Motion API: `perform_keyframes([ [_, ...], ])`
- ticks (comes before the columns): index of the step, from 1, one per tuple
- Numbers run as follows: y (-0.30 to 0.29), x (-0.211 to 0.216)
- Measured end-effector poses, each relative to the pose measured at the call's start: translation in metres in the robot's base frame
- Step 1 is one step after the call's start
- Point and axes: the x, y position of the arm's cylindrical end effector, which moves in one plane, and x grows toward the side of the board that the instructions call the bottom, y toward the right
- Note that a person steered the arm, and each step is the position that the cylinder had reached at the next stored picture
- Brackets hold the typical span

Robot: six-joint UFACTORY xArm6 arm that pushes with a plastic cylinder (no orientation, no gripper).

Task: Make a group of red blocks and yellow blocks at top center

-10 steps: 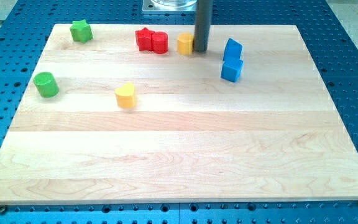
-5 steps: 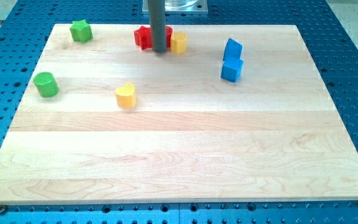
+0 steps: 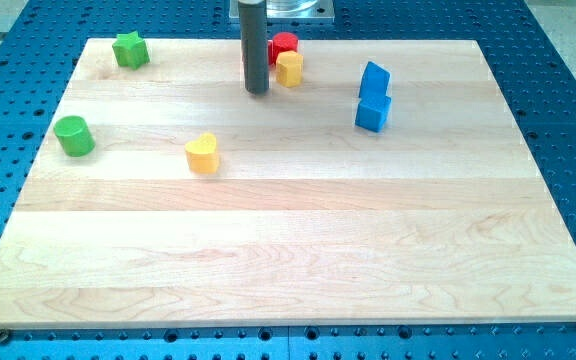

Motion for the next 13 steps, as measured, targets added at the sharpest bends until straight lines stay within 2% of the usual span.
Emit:
perform_keyframes([
  [1, 0.060, 0.002],
  [2, 0.061, -0.027],
  [3, 0.051, -0.031],
  [4, 0.041, 0.047],
  [5, 0.018, 0.161],
  [6, -0.063, 0.172],
  [7, -0.063, 0.121],
  [8, -0.039, 0.077],
  [9, -0.018, 0.103],
  [10, -0.083, 0.133],
  [11, -0.101, 0.093],
  [12, -0.019, 0.065],
  [13, -0.011, 0.006],
])
